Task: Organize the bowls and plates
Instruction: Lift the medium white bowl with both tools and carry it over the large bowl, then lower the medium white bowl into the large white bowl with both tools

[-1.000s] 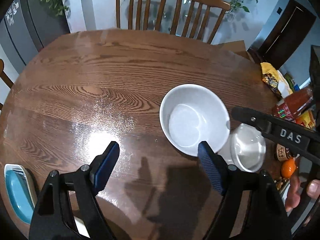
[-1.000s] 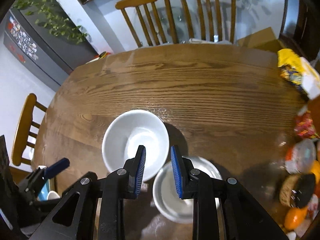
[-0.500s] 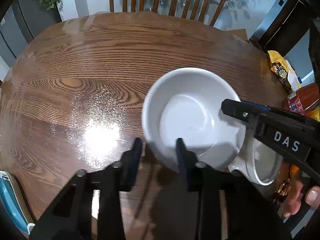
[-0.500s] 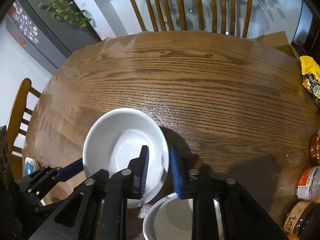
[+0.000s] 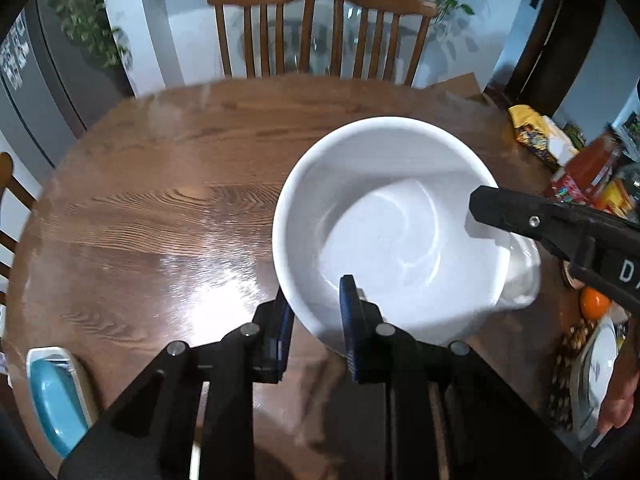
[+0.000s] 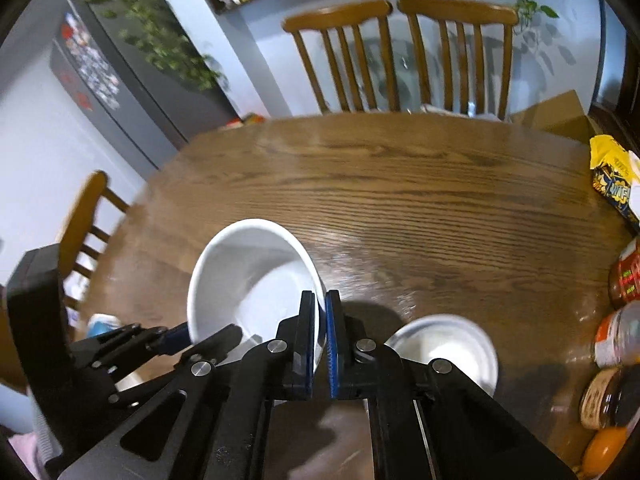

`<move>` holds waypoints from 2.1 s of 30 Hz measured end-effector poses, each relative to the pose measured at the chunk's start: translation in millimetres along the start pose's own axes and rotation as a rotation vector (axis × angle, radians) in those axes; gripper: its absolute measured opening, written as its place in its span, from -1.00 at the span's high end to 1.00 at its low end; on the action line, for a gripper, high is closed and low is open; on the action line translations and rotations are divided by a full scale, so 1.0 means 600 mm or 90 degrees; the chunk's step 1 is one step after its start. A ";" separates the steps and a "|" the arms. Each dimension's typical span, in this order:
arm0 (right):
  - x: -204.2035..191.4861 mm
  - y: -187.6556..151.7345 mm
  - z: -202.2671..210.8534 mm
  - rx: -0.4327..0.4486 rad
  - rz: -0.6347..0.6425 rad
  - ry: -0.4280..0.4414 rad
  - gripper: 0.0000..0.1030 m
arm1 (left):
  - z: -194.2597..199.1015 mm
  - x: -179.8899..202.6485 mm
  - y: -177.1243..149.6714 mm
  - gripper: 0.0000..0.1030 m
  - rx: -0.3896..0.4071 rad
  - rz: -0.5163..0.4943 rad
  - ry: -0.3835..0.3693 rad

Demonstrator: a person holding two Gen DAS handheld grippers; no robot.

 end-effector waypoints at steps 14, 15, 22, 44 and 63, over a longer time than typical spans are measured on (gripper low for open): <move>-0.125 -0.101 0.102 0.052 0.018 0.040 0.86 | 0.150 -0.058 -0.098 0.61 0.076 -0.023 0.000; -0.131 -0.107 0.104 0.052 0.017 0.043 0.87 | 0.155 -0.060 -0.104 0.61 0.079 -0.026 0.003; -0.180 -0.145 0.112 0.061 0.027 0.039 0.87 | 0.180 -0.097 -0.151 0.61 0.086 -0.028 0.018; -0.286 -0.219 0.015 -0.029 0.031 0.067 0.86 | 0.135 -0.227 -0.234 0.61 0.000 0.014 0.067; -0.284 -0.259 -0.047 -0.103 0.006 0.016 0.84 | 0.088 -0.241 -0.254 0.57 -0.051 -0.032 0.073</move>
Point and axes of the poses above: each gripper's, at about its wrist camera, not at the fingertips, and z roughly against the way its jaws point, x to its right, y to its top, the point moved 8 cm from there along -z, roughly the way its jaws point, and after that the axes turned 3 degrees about z, right-handed, at the moved point
